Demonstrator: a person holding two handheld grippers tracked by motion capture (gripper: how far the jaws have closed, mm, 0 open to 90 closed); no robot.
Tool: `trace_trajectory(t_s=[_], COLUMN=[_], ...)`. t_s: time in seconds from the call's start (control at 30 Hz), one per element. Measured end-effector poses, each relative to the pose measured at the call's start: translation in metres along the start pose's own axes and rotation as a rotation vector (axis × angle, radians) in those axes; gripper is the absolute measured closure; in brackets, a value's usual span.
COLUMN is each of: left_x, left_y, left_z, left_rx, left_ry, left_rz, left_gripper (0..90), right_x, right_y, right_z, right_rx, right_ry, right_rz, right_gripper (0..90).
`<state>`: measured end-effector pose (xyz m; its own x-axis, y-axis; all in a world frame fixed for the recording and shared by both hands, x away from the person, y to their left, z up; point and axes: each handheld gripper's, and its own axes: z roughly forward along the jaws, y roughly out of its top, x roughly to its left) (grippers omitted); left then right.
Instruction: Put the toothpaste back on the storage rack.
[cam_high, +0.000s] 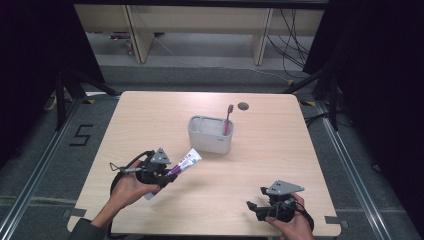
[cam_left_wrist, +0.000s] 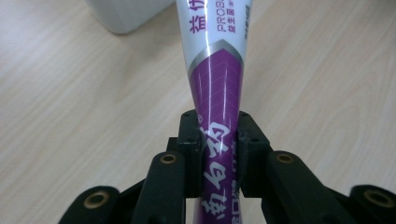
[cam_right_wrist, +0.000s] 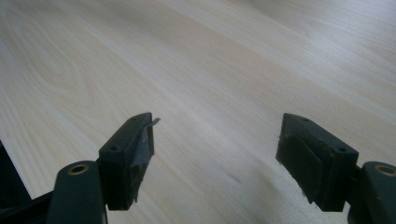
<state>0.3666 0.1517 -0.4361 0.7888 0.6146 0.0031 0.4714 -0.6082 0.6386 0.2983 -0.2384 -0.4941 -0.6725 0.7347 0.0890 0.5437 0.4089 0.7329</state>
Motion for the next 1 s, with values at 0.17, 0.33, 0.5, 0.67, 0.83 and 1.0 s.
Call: trace_trajectory(t_s=[0.17,0.33,0.5,0.67,0.83,1.0], left_x=[0.007,0.012,0.015,0.018,0.017,0.016], left_y=[0.007,0.016,0.025,0.038,0.053,0.069], left_z=[-0.005,-0.009,-0.01,-0.011,-0.007,-0.005], left_rx=[-0.085,-0.171,-0.262,-0.323,-0.392,-0.465], left_ry=[0.013,0.04,0.052,0.063,0.078,0.074], left_rz=[-0.025,-0.044,-0.091,-0.116,-0.131,-0.139], left_gripper=[74.6,74.5,74.5,74.5,74.5,74.5], right_x=[0.0,-0.001,-0.001,0.0,0.0,-0.001], right_y=[0.0,0.0,0.0,-0.001,-0.001,-0.001], right_z=[0.0,0.0,0.0,0.0,0.0,0.0], right_rx=[0.0,-0.006,0.004,-0.001,0.006,-0.005], right_ry=[0.0,-0.007,-0.004,-0.007,0.0,-0.006], right_rz=[0.0,-0.007,0.008,0.012,0.021,0.005], right_gripper=[28.1,28.1,28.1,28.1,28.1,28.1])
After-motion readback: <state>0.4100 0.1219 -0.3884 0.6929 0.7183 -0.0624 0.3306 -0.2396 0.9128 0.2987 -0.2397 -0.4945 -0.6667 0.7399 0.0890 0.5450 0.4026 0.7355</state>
